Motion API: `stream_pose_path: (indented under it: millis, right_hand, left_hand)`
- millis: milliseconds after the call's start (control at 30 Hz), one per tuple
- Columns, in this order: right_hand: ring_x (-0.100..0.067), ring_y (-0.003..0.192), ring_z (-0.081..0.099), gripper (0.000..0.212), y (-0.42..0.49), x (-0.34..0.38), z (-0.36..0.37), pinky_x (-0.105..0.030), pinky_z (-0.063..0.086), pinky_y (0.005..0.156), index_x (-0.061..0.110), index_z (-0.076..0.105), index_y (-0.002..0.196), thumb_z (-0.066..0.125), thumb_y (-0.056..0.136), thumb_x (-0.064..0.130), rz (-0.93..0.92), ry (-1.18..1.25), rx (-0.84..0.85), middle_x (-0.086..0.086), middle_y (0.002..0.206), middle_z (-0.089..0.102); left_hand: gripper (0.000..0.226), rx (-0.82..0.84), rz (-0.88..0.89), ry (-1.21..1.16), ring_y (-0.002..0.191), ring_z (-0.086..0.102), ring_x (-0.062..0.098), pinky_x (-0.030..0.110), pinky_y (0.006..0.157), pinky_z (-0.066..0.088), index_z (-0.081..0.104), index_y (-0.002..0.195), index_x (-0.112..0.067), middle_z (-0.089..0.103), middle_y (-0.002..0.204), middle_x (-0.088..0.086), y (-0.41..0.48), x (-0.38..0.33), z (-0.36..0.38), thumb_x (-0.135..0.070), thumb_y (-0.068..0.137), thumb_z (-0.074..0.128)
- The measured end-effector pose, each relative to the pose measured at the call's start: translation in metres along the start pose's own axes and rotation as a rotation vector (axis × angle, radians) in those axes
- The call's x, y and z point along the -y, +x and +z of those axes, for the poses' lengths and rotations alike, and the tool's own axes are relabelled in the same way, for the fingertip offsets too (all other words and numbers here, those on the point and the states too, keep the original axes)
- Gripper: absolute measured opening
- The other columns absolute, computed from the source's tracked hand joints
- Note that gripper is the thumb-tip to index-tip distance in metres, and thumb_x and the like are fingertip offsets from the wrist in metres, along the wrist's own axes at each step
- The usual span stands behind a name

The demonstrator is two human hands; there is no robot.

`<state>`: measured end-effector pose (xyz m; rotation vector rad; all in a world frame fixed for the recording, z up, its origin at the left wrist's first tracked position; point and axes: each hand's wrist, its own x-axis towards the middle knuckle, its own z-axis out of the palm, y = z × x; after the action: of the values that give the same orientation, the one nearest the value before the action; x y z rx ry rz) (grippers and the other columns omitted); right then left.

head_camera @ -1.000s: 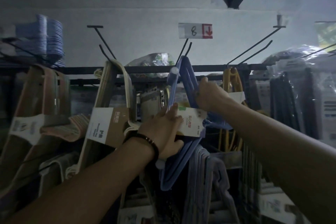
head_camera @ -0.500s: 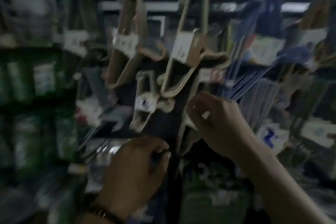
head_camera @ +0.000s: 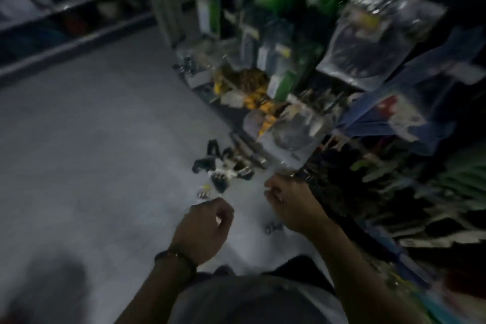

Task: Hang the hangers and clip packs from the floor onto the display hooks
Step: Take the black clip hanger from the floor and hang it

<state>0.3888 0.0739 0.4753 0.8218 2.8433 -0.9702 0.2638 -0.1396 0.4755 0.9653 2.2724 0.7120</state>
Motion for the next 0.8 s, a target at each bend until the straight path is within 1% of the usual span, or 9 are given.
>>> stream_pose_path:
  millis: [67,133,233,333,467,600,667,733,800]
  right_hand:
    - [-0.019,0.098,0.07,0.023,0.016,0.019,0.023,-0.029,0.052,0.082,0.02,0.069,0.115,0.062,0.1,0.036,0.0,-0.013,0.092,0.001,0.106,0.074]
    - [-0.019,0.099,0.07,0.021,0.035,0.033,0.038,-0.032,0.055,0.086,0.02,0.07,0.113,0.065,0.099,0.034,0.015,0.021,0.155,-0.001,0.106,0.075]
    - [-0.014,0.095,0.071,0.019,0.073,0.04,0.052,-0.036,0.059,0.086,0.022,0.07,0.108,0.066,0.096,0.037,0.042,0.059,0.216,0.0,0.103,0.076]
    - [-0.011,0.096,0.07,0.017,0.12,0.032,0.061,-0.035,0.059,0.087,0.022,0.07,0.107,0.065,0.097,0.035,0.076,0.076,0.278,0.003,0.104,0.074]
    - [-0.014,0.098,0.069,0.02,0.201,0.006,0.071,-0.03,0.056,0.087,0.02,0.07,0.112,0.061,0.101,0.035,0.155,0.118,0.308,0.003,0.108,0.073]
    - [-0.015,0.097,0.063,0.023,0.294,-0.045,0.095,-0.026,0.045,0.075,0.016,0.068,0.116,0.06,0.103,0.034,0.279,0.143,0.443,0.001,0.105,0.068]
    - [-0.016,0.091,0.062,0.013,0.347,-0.08,0.117,-0.028,0.042,0.078,0.018,0.067,0.101,0.06,0.101,0.03,0.36,0.157,0.468,0.004,0.094,0.062]
    - [-0.016,0.077,0.057,0.025,0.398,-0.119,0.15,-0.031,0.041,0.076,0.021,0.056,0.076,0.059,0.1,0.021,0.415,0.161,0.515,0.004,0.077,0.054]
    - [-0.019,0.08,0.053,0.034,0.443,-0.154,0.183,-0.031,0.04,0.077,0.026,0.048,0.069,0.057,0.101,0.018,0.471,0.136,0.56,0.003,0.075,0.051]
  left_hand:
    - [0.017,-0.017,-0.061,0.012,0.087,0.068,0.004,0.027,0.074,0.055,0.066,0.097,-0.038,0.074,0.098,-0.017,-0.003,0.021,-0.007,-0.046,0.101,0.051]
    - [0.014,-0.015,-0.118,0.032,0.086,0.067,0.008,0.018,0.069,0.044,0.068,0.1,-0.034,0.07,0.095,-0.016,-0.001,0.041,-0.012,-0.038,0.104,0.055]
    - [0.015,-0.01,-0.212,0.016,0.079,0.063,-0.001,0.012,0.065,0.04,0.07,0.099,-0.032,0.066,0.089,-0.021,0.013,0.066,-0.019,-0.033,0.104,0.056]
    - [0.022,0.044,-0.216,0.091,0.071,0.058,-0.004,0.008,0.059,0.036,0.07,0.101,-0.033,0.058,0.086,-0.023,0.045,0.086,-0.028,-0.036,0.105,0.049]
    - [0.013,0.08,-0.278,0.003,0.081,0.068,-0.002,0.012,0.072,0.05,0.07,0.101,-0.034,0.074,0.099,-0.015,0.122,0.104,-0.046,-0.029,0.105,0.059]
    - [0.013,0.152,-0.347,0.017,0.084,0.07,0.002,0.031,0.079,0.062,0.068,0.105,-0.037,0.074,0.101,-0.017,0.22,0.124,-0.05,-0.041,0.104,0.056]
    - [0.017,0.216,-0.356,0.021,0.089,0.069,0.005,0.034,0.083,0.061,0.068,0.106,-0.035,0.073,0.102,-0.015,0.278,0.139,-0.042,-0.042,0.104,0.054]
    - [0.026,0.28,-0.324,0.034,0.092,0.069,0.011,0.037,0.086,0.059,0.069,0.106,-0.03,0.075,0.106,-0.01,0.34,0.16,-0.026,-0.045,0.102,0.049]
    - [0.031,0.368,-0.273,0.11,0.098,0.069,0.016,0.037,0.089,0.057,0.069,0.112,-0.027,0.075,0.113,-0.006,0.399,0.188,0.0,-0.046,0.103,0.046]
